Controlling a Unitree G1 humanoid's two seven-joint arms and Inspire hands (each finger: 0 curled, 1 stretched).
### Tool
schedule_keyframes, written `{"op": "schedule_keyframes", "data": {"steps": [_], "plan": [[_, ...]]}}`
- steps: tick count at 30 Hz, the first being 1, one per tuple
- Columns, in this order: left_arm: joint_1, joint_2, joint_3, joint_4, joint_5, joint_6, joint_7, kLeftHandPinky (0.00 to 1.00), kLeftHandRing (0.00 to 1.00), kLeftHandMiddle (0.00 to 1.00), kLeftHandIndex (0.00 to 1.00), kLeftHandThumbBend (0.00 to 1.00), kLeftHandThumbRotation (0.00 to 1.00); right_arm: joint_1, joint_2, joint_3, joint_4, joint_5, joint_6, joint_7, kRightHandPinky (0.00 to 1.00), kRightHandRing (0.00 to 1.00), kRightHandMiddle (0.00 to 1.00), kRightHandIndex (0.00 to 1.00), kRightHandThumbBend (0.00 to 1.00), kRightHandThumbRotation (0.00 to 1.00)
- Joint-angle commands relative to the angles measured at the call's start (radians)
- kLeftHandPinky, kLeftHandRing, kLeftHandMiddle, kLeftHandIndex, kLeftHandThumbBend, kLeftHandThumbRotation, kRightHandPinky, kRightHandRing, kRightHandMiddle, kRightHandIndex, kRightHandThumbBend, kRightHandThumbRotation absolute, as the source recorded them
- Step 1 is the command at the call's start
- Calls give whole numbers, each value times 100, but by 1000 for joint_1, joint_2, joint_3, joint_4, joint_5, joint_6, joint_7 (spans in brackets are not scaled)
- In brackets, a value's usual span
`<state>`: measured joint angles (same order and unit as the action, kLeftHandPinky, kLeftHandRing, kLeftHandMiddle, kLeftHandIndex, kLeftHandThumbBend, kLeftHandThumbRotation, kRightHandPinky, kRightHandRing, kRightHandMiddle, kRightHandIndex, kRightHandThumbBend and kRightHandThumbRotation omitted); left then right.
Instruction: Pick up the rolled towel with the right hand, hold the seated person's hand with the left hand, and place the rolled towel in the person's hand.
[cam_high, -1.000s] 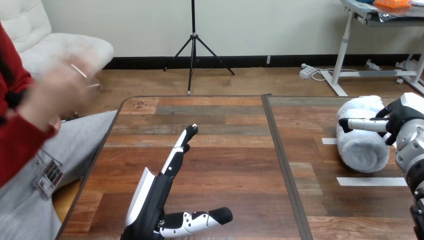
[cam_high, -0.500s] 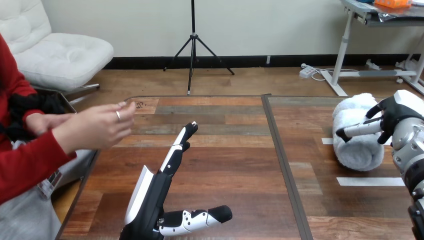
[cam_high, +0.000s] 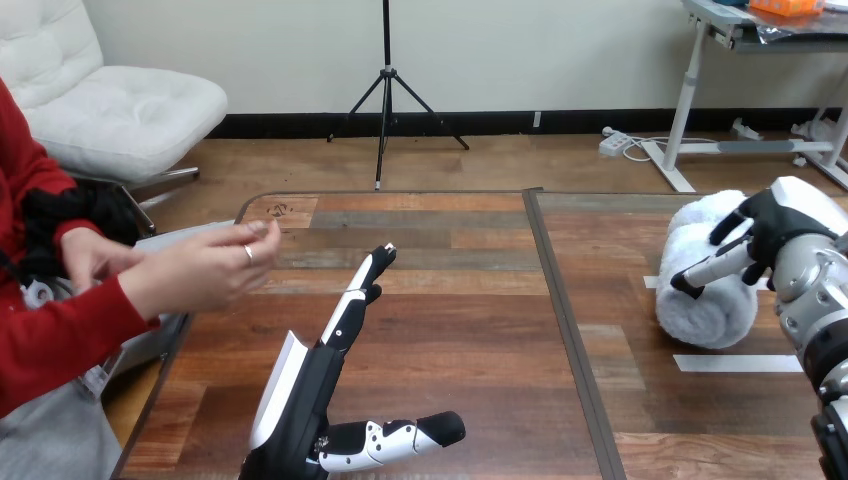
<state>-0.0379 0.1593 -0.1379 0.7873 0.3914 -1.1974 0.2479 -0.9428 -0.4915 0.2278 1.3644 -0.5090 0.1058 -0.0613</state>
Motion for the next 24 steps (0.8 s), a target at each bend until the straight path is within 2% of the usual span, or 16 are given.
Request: {"op": "schedule_keyframes", "data": {"steps": [1,4,8,16,24], "plan": [[-36,-4,15,-35,-5,-20,8,92,96,96,96,100,54,8,21,9,-19,3,-45,-14,29,36,46,56,96,1],[-37,-5,13,-35,-9,-19,4,92,96,96,96,100,54,18,14,22,-22,-8,-74,-18,32,39,48,55,94,0],[-40,-6,12,-33,-12,-20,2,92,96,96,96,100,55,24,9,27,-24,-10,-89,-14,34,42,51,53,92,0],[-40,-6,13,-34,-12,-23,3,92,96,96,96,100,55,43,-5,20,-31,1,-149,2,26,33,42,45,87,0],[-38,-4,12,-37,-24,-24,-6,92,97,96,96,100,54,63,-22,15,-40,9,-206,20,24,30,38,40,82,0]]}}
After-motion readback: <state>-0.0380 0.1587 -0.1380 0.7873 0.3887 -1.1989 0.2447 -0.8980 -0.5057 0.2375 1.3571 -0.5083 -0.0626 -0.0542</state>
